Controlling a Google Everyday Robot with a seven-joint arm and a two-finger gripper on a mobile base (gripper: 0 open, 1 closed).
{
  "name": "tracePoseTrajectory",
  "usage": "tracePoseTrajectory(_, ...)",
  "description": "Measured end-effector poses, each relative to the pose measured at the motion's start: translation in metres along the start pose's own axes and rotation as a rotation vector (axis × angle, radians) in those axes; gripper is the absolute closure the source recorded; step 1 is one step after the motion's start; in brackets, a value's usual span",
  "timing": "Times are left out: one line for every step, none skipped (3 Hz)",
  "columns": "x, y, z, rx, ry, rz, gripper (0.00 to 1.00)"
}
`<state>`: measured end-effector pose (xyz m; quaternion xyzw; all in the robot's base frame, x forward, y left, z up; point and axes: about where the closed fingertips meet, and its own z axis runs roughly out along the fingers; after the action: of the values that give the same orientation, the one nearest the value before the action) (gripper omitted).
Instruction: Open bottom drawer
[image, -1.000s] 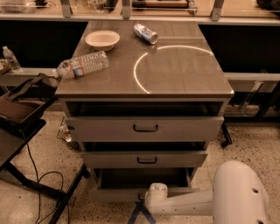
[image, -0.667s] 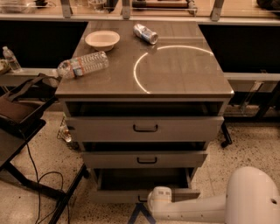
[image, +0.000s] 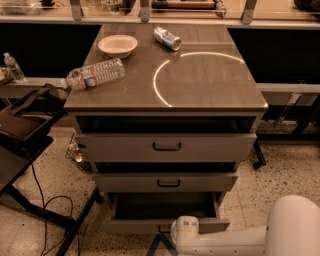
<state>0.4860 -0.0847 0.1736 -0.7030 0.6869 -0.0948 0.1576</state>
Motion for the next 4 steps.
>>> tracePoseTrajectory(-0.0009,0.0,0.0,0.0,0.0,0.0,1.0)
tracePoseTrajectory(-0.0009,0.0,0.0,0.0,0.0,0.0,1.0)
tracePoseTrajectory(-0.0009,0.0,-0.0001,0.0,0.0,0.0,1.0)
tracePoseTrajectory(-0.0009,0.0,-0.0001,0.0,0.0,0.0,1.0)
